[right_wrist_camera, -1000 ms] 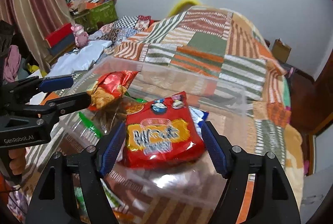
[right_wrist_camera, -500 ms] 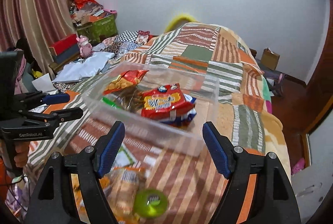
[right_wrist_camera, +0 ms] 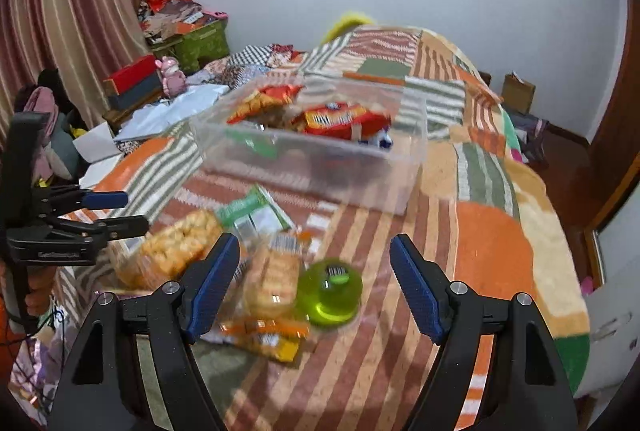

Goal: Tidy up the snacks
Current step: 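Grasp the wrapped bread cake with the left tool while the right tool grasps the green jelly cup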

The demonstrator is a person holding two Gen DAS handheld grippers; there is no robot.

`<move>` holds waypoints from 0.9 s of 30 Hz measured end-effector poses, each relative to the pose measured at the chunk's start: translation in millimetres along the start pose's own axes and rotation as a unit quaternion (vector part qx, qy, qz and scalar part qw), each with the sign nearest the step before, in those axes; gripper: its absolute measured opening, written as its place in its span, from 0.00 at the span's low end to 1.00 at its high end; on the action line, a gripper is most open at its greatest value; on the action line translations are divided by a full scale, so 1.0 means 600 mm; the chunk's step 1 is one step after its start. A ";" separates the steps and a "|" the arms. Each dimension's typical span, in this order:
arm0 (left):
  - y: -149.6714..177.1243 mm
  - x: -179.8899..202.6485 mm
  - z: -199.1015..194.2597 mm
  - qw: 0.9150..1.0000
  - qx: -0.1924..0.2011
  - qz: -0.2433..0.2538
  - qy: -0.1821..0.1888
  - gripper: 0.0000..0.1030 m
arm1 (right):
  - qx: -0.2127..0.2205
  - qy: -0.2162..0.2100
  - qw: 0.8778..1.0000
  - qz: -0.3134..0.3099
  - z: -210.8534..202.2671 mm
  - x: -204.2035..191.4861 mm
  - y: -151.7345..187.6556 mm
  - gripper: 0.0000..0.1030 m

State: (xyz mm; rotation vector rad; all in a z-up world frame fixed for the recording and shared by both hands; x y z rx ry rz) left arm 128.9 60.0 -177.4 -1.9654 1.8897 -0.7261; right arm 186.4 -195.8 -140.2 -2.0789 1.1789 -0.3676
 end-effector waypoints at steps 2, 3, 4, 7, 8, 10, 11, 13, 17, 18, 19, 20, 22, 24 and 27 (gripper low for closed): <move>0.012 0.004 -0.002 1.000 -0.004 0.001 0.003 0.69 | -0.006 -0.001 1.000 0.011 0.003 0.008 0.012 0.73; 0.019 0.006 -0.001 1.000 -0.006 0.002 0.005 0.71 | -0.008 -0.002 1.000 0.018 0.005 0.015 0.016 0.73; 0.024 0.008 0.000 1.000 -0.007 0.002 0.006 0.72 | -0.009 -0.002 1.000 0.023 0.005 0.017 0.020 0.73; 0.031 0.008 -0.002 1.000 -0.001 -0.004 0.008 0.74 | -0.018 0.000 0.999 0.041 0.012 0.035 0.032 0.73; 0.032 0.008 -0.002 1.000 0.000 -0.007 0.010 0.74 | -0.021 0.001 0.999 0.043 0.013 0.036 0.037 0.73; 0.034 0.006 -0.001 1.000 0.001 -0.015 0.014 0.75 | -0.026 0.001 0.999 0.046 0.017 0.040 0.044 0.73; 0.035 0.005 0.000 1.000 0.001 -0.020 0.017 0.76 | -0.027 0.000 0.999 0.046 0.018 0.040 0.048 0.73; 0.036 0.004 0.001 1.000 0.001 -0.022 0.020 0.76 | -0.026 -0.001 0.999 0.047 0.020 0.041 0.051 0.73; 0.039 0.010 0.001 1.000 -0.001 -0.014 0.021 0.76 | -0.027 -0.007 0.998 0.052 0.028 0.040 0.052 0.70; 0.040 0.012 0.002 1.000 0.000 -0.009 0.019 0.76 | -0.028 -0.009 0.998 0.052 0.030 0.040 0.052 0.68; 0.041 0.013 0.004 1.000 0.000 -0.005 0.017 0.76 | -0.029 -0.014 0.998 0.053 0.033 0.040 0.051 0.63; 0.043 0.015 0.010 1.000 -0.005 -0.001 0.015 0.77 | -0.030 -0.020 0.998 0.055 0.035 0.039 0.051 0.58; 0.043 0.014 0.016 1.000 -0.007 -0.005 0.018 0.79 | -0.032 -0.027 0.997 0.058 0.038 0.040 0.051 0.49; 0.040 0.009 0.019 1.000 -0.009 -0.012 0.022 0.79 | -0.033 -0.033 0.997 0.060 0.040 0.040 0.051 0.42; 0.038 0.001 0.021 1.000 -0.005 -0.016 0.014 0.79 | -0.035 -0.036 0.997 0.061 0.041 0.039 0.052 0.36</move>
Point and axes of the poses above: each gripper's, at about its wrist camera, not at the fingertips, and z roughly the way its jaws point, x to its right, y to its underside, the point moved 5 cm from there along z, roughly the way its jaws point
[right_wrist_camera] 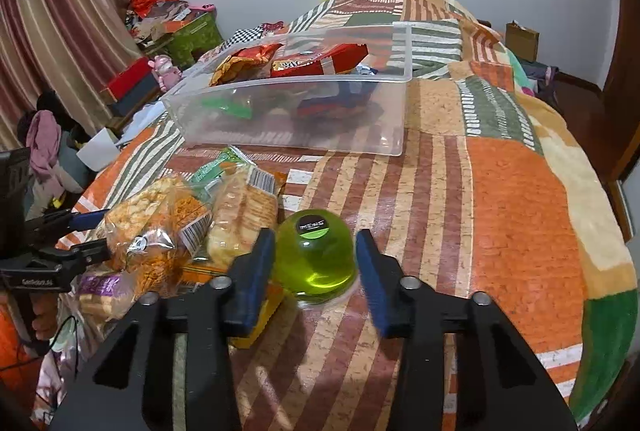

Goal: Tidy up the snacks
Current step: 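Grasp the wrapped bread cake with the left tool while the right tool grasps the green jelly cup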

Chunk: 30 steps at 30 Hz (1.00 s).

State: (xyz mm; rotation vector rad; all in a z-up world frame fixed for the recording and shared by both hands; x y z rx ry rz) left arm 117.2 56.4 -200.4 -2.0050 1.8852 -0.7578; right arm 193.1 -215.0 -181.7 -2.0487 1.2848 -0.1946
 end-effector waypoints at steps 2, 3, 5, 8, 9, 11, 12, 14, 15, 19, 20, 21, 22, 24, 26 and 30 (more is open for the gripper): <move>-0.002 -0.006 -0.001 1.000 0.006 0.002 -0.012 0.76 | 0.004 0.010 1.000 -0.004 0.000 0.000 0.000 0.36; -0.002 -0.010 -0.002 1.000 0.007 0.001 -0.016 0.76 | 0.005 0.011 1.000 -0.002 -0.001 0.002 0.000 0.35; -0.003 -0.018 -0.002 1.000 0.008 -0.004 -0.019 0.75 | 0.007 0.011 1.000 0.002 -0.003 0.005 0.000 0.35; -0.003 -0.024 -0.001 1.000 0.011 -0.004 -0.021 0.75 | 0.011 0.016 1.000 0.006 -0.005 0.011 -0.003 0.33; -0.002 -0.022 0.000 1.000 0.010 0.000 -0.021 0.75 | 0.014 0.018 1.000 0.008 -0.007 0.013 -0.003 0.33; 0.000 -0.017 0.002 1.000 0.011 0.012 -0.026 0.76 | 0.015 0.018 1.000 0.009 -0.009 0.017 -0.005 0.31; 0.000 -0.014 0.002 0.999 0.012 0.017 -0.028 0.76 | 0.015 0.018 1.000 0.009 -0.009 0.017 -0.006 0.30; -0.001 -0.015 0.004 1.000 0.007 0.011 -0.024 0.77 | 0.012 0.022 1.000 0.005 -0.007 0.017 -0.006 0.31; -0.002 -0.017 0.007 1.000 0.002 0.005 -0.018 0.79 | 0.010 0.022 1.000 0.004 -0.006 0.016 -0.005 0.31; 0.007 -0.023 0.030 0.999 -0.020 0.002 -0.029 0.81 | 0.007 0.027 1.000 0.000 -0.001 0.014 -0.006 0.36; 0.010 -0.020 0.033 0.999 -0.018 0.010 -0.036 0.81 | 0.001 0.028 1.000 0.000 0.004 0.014 -0.004 0.39; 0.010 -0.018 0.033 0.999 -0.013 0.015 -0.041 0.81 | -0.003 0.027 1.000 0.001 0.009 0.015 -0.002 0.40; 0.011 -0.016 0.032 0.999 -0.010 0.018 -0.043 0.79 | -0.008 0.026 1.000 0.004 0.015 0.017 0.000 0.40; 0.010 -0.016 0.032 0.999 -0.006 0.016 -0.042 0.79 | -0.002 0.022 1.000 0.013 0.017 0.021 0.000 0.41; 0.008 -0.019 0.031 0.999 -0.003 0.014 -0.041 0.78 | 0.000 0.013 1.000 0.023 0.017 0.027 -0.002 0.40; -0.001 -0.026 0.023 0.999 0.004 0.007 -0.042 0.78 | 0.007 0.012 1.000 0.024 0.015 0.030 -0.003 0.40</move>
Point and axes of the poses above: each gripper's, at about its wrist camera, not at the fingertips, and z roughly the way its jaws point, x to its right, y to its underside, the point moved 5 cm from there along z, roughly the way its jaws point
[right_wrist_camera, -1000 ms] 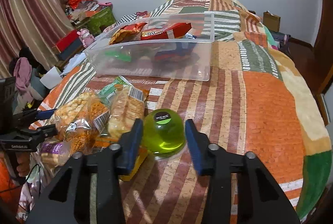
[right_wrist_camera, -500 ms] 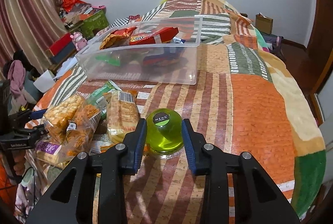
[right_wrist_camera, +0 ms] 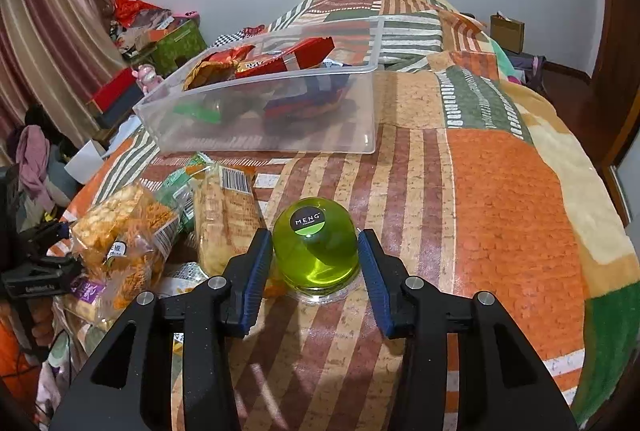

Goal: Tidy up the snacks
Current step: 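Grasp the wrapped bread cake with the left tool while the right tool grasps the green jelly cup, then lower the bread cake and jelly cup into the clear box and open both tools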

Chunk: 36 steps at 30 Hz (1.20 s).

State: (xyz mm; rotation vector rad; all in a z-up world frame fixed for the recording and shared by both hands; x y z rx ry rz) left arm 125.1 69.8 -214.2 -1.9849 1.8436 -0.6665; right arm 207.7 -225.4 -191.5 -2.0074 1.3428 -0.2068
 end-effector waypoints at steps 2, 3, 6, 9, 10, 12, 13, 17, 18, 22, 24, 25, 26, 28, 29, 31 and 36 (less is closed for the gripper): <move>-0.009 -0.005 -0.006 1.000 0.006 -0.006 -0.001 0.78 | 0.006 0.006 1.000 -0.003 -0.004 0.000 -0.001 0.40; -0.014 -0.008 -0.009 1.000 0.009 -0.008 -0.002 0.78 | 0.009 0.008 1.000 -0.003 -0.006 0.001 -0.001 0.40; -0.032 -0.012 -0.023 1.000 0.024 -0.010 -0.004 0.77 | 0.018 0.015 1.000 -0.003 -0.013 0.005 -0.005 0.39; -0.055 -0.013 -0.037 0.999 0.042 -0.010 -0.003 0.77 | 0.025 0.017 1.000 0.001 -0.019 0.011 -0.012 0.39; -0.066 -0.012 -0.043 0.999 0.049 -0.011 -0.002 0.77 | 0.029 0.017 0.999 0.001 -0.021 0.013 -0.015 0.39; -0.082 -0.009 -0.050 0.998 0.058 -0.011 0.002 0.77 | 0.033 0.019 0.999 -0.002 -0.024 0.014 -0.021 0.39; -0.092 -0.006 -0.053 0.998 0.064 -0.010 0.005 0.77 | 0.035 0.021 0.999 -0.004 -0.026 0.014 -0.024 0.39; -0.122 0.006 -0.056 0.997 0.076 -0.003 0.010 0.77 | 0.024 0.030 0.999 -0.015 -0.011 0.016 -0.027 0.39; -0.130 0.010 -0.055 0.997 0.079 -0.001 0.013 0.77 | 0.019 0.030 0.999 -0.016 -0.005 0.018 -0.027 0.39; -0.147 0.029 -0.053 0.996 0.085 0.009 0.019 0.77 | -0.002 0.035 0.999 -0.017 0.018 0.025 -0.028 0.41; -0.154 0.038 -0.048 0.996 0.085 0.014 0.021 0.77 | -0.007 0.032 0.999 -0.016 0.025 0.029 -0.029 0.42; -0.157 0.042 -0.046 0.996 0.085 0.016 0.022 0.77 | -0.006 0.031 0.999 -0.015 0.028 0.031 -0.031 0.42; -0.161 0.047 -0.043 0.996 0.084 0.019 0.022 0.77 | -0.005 0.031 0.999 -0.014 0.030 0.032 -0.033 0.42; -0.166 0.052 -0.038 0.996 0.083 0.023 0.024 0.77 | -0.003 0.031 0.999 -0.014 0.033 0.034 -0.037 0.42; -0.169 0.054 -0.035 0.996 0.082 0.024 0.025 0.77 | -0.003 0.030 0.999 -0.013 0.034 0.034 -0.039 0.42; -0.174 0.060 -0.030 0.996 0.081 0.026 0.027 0.77 | 0.000 0.030 0.999 -0.014 0.035 0.034 -0.043 0.42; -0.195 0.068 -0.024 0.995 0.086 0.027 0.031 0.77 | 0.020 0.043 0.999 -0.013 0.023 0.037 -0.047 0.41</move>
Point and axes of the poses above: each gripper's, at about its wrist camera, not at the fingertips, and z roughly the way its jaws point, x to its right, y to its underside, the point moved 5 cm from there along z, roughly the way its jaws point
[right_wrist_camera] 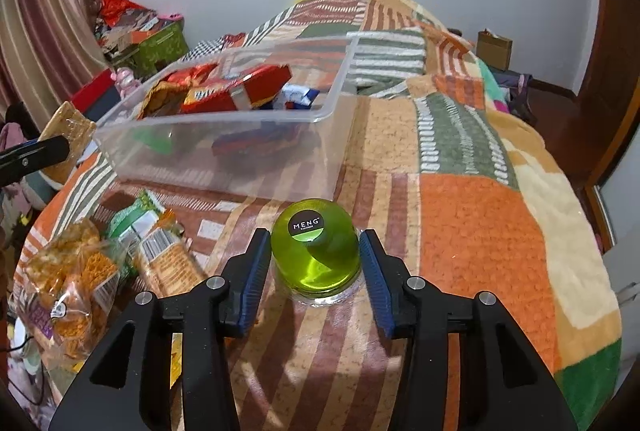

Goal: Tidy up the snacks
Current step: 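Lower the bread cake and jelly cup into the clear box and open both tools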

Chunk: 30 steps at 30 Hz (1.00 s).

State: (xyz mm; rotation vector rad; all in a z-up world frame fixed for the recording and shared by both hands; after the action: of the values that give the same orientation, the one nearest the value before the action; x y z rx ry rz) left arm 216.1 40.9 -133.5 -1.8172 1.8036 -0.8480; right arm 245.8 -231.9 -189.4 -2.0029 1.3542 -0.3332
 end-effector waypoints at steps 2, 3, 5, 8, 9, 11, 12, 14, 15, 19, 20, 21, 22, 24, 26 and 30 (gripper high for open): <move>-0.012 0.003 0.006 1.000 0.000 -0.003 0.003 0.77 | 0.012 0.006 1.000 0.006 -0.011 0.007 -0.005 0.41; -0.019 0.004 0.010 1.000 0.000 -0.004 0.006 0.77 | 0.017 0.008 1.000 0.009 -0.016 0.011 -0.008 0.41; -0.032 0.007 0.017 1.000 0.000 -0.005 0.008 0.77 | 0.026 0.010 1.000 0.014 -0.025 0.018 -0.017 0.41; -0.049 0.015 0.030 1.000 0.001 -0.002 0.008 0.77 | 0.042 0.009 0.999 0.017 -0.042 0.023 -0.034 0.41; -0.055 0.019 0.035 1.000 0.000 0.000 0.010 0.77 | 0.047 0.007 0.999 0.018 -0.045 0.024 -0.041 0.41; -0.064 0.024 0.047 1.000 -0.002 0.003 0.012 0.77 | 0.060 0.000 0.998 0.022 -0.054 0.023 -0.060 0.41; -0.067 0.027 0.051 1.000 -0.003 0.003 0.012 0.77 | 0.065 -0.002 0.998 0.022 -0.058 0.022 -0.069 0.41; -0.073 0.032 0.062 1.000 -0.006 0.005 0.014 0.78 | 0.076 -0.007 0.997 0.023 -0.061 0.018 -0.087 0.40; -0.077 0.034 0.069 1.000 -0.008 0.006 0.014 0.77 | 0.081 -0.010 0.996 0.023 -0.062 0.017 -0.095 0.40; -0.089 0.038 0.095 1.000 -0.015 0.011 0.011 0.77 | 0.094 -0.025 0.995 0.018 -0.056 0.002 -0.128 0.32; -0.090 0.038 0.102 1.000 -0.017 0.011 0.009 0.77 | 0.098 -0.024 0.995 0.013 -0.055 0.000 -0.133 0.21; -0.091 0.037 0.109 1.000 -0.019 0.011 0.008 0.78 | 0.099 -0.025 0.995 0.008 -0.053 -0.004 -0.139 0.17; -0.091 0.037 0.115 1.000 -0.021 0.011 0.008 0.78 | 0.098 -0.028 0.995 0.005 -0.050 -0.006 -0.144 0.14; -0.091 0.036 0.127 1.000 -0.025 0.011 0.004 0.77 | 0.086 -0.038 0.996 -0.001 -0.034 -0.010 -0.153 0.14; -0.091 0.034 0.133 1.000 -0.023 0.013 -0.001 0.78 | 0.077 -0.040 0.996 0.001 -0.021 -0.008 -0.153 0.14; -0.092 0.036 0.140 1.000 -0.020 0.022 -0.006 0.78 | 0.071 -0.049 0.996 0.005 -0.015 -0.006 -0.158 0.16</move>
State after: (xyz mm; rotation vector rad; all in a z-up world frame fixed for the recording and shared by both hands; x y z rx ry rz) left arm 312.9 12.8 -153.0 -1.7962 1.8600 -0.7880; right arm 306.8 -211.6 -119.5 -1.8707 1.2452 -0.3132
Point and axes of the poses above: each gripper's, at about its wrist camera, not at the fingertips, and z roughly the way its jaws point, x to its right, y to its underside, the point moved 5 cm from there along z, roughly the way its jaws point
